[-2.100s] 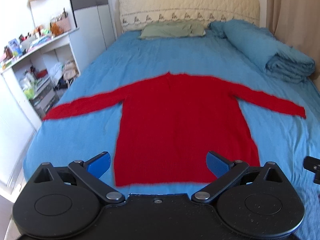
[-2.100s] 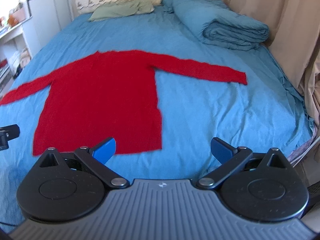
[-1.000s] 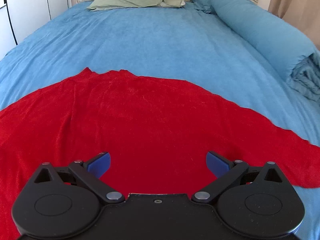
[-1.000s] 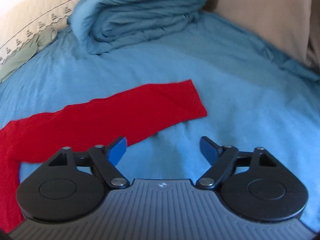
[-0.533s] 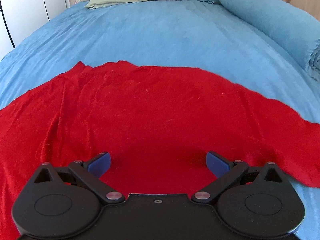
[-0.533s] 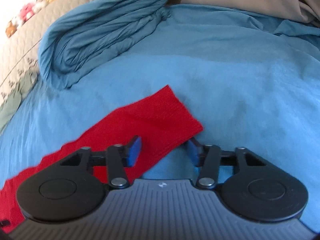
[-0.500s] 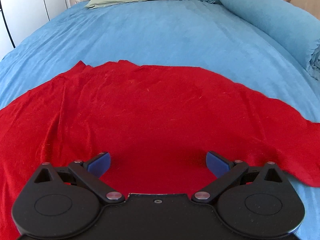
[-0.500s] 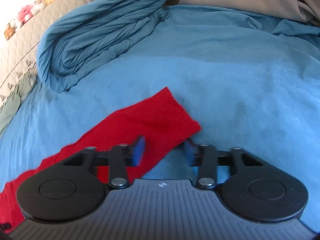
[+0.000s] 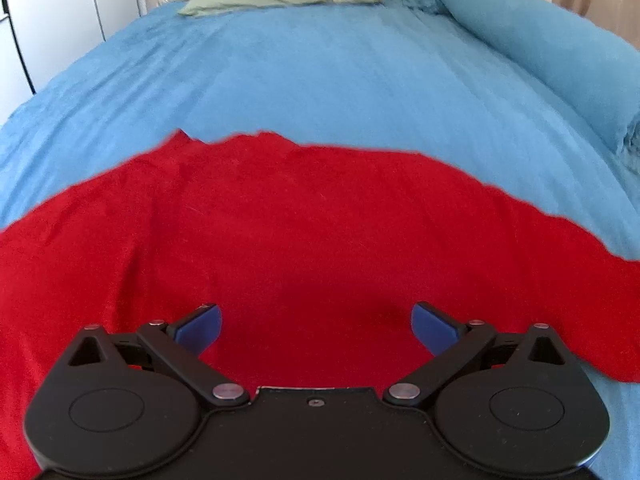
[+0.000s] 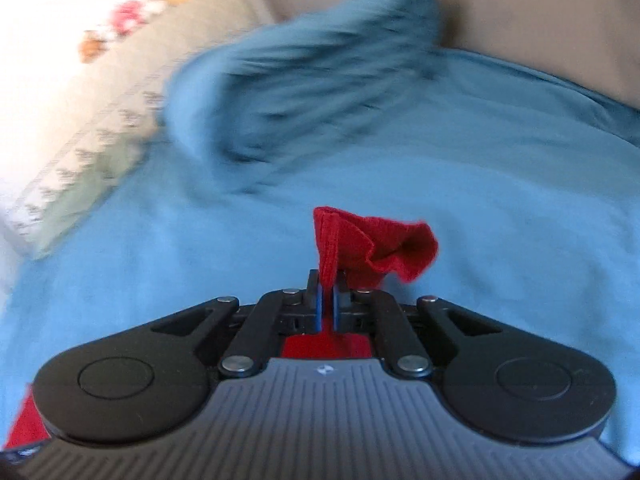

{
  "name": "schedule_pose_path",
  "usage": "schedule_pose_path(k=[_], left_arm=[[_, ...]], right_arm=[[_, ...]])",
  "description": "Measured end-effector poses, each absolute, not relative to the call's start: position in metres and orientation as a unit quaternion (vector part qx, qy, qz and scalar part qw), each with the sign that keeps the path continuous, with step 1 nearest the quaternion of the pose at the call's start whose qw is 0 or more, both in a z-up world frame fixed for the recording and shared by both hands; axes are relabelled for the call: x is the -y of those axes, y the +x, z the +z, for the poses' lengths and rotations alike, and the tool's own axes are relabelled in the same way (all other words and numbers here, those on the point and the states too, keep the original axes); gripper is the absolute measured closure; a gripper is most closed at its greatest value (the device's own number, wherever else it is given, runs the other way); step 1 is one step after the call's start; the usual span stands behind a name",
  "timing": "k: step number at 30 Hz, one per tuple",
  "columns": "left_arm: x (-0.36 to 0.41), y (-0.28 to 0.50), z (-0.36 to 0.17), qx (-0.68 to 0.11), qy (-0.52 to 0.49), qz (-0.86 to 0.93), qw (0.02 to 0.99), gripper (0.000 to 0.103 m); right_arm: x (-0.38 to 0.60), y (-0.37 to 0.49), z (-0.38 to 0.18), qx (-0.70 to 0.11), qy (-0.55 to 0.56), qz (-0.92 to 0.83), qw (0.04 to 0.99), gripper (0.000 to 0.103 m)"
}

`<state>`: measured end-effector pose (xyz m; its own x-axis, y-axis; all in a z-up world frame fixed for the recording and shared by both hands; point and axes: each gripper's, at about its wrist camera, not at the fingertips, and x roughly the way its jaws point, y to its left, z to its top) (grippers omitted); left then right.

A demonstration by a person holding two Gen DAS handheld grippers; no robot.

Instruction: Fold small clothes

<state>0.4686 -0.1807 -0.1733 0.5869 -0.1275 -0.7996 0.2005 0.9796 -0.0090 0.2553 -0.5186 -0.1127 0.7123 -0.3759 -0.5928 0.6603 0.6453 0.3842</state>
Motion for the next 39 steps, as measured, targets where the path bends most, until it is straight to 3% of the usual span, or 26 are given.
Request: schedule_pose_path(k=[6, 11, 19, 30, 31, 33, 35, 39], left_arm=[[0.111, 0.469, -0.132, -0.420, 0.024, -0.075, 0.904, 0.000], [0.028, 0.473, -0.113, -0.399, 0.005, -0.046, 0.916, 0.000], [-0.082, 0.473, -0.130, -0.405, -0.013, 0.008, 0.914, 0.000], [-0.114, 0.471, -0.153, -0.418, -0.055, 0.006, 0.907, 0.000], [-0.114, 0.472, -0.153, -0.418, -0.057, 0.004, 0.907, 0.000], [-0.112, 0.473, -0.153, -0.418, -0.064, -0.002, 0.906, 0.000], [-0.109, 0.475, -0.151, -0.416, -0.072, -0.013, 0.906, 0.000], [-0.095, 0.479, -0.148, -0.411, -0.085, -0.063, 0.905, 0.000]], right_arm=[[0.413, 0.348, -0.057, -0.220, 0.275, -0.146, 0.924, 0.083], [0.290, 0.423, -0.046, -0.226, 0.262, -0.023, 0.938, 0.083], [0.113, 0.485, -0.113, -0.315, 0.234, 0.098, 0.915, 0.083], [0.048, 0.484, -0.183, -0.363, 0.165, 0.107, 0.911, 0.081], [0.047, 0.483, -0.183, -0.360, 0.158, 0.109, 0.913, 0.078], [0.045, 0.480, -0.183, -0.360, 0.147, 0.121, 0.913, 0.061], [0.043, 0.471, -0.184, -0.355, 0.139, 0.136, 0.914, 0.026], [0.043, 0.454, -0.173, -0.345, 0.090, 0.148, 0.922, 0.021]])
